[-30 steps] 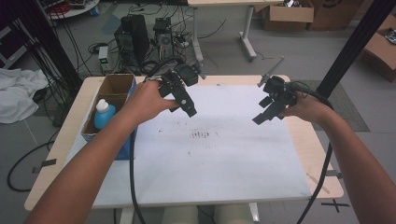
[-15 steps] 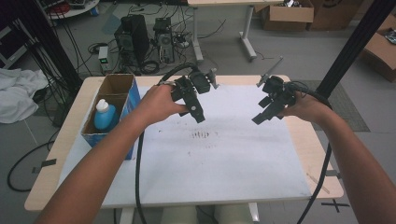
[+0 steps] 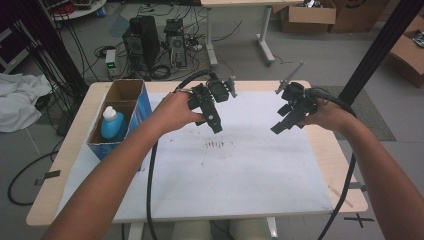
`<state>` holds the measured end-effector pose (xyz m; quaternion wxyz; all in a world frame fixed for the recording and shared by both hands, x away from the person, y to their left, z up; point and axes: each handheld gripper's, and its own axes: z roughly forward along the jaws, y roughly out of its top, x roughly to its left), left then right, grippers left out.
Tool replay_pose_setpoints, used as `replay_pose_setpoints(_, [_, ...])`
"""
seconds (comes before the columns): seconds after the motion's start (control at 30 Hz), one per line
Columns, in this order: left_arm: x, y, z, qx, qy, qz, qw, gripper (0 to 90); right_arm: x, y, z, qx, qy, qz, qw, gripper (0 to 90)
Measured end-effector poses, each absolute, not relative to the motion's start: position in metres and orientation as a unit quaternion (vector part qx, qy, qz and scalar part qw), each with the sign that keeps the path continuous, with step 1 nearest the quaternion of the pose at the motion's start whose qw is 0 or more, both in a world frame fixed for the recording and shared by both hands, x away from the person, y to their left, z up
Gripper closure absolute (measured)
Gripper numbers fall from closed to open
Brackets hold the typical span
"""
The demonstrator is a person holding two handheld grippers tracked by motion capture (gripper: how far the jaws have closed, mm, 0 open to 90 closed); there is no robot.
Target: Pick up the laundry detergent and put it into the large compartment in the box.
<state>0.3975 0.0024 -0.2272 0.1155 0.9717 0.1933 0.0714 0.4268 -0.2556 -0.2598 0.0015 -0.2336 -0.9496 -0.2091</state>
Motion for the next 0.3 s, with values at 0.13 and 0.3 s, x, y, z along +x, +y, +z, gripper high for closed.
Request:
replay_pose_setpoints(0.13, [0.3974, 0.0028, -0.2272, 0.971, 0.195, 0.070, 0.117, 21.2, 0.4257, -0.2558, -0.2596, -0.233, -0.950, -0.207, 0.002, 16.4])
replay_pose_setpoints(0.3, [0.3966, 0.0035, -0.2265, 0.971, 0.194, 0.069, 0.118, 21.2, 0.4246, -0.2558, -0.2589, -0.232, -0.950, -0.208, 0.001, 16.4])
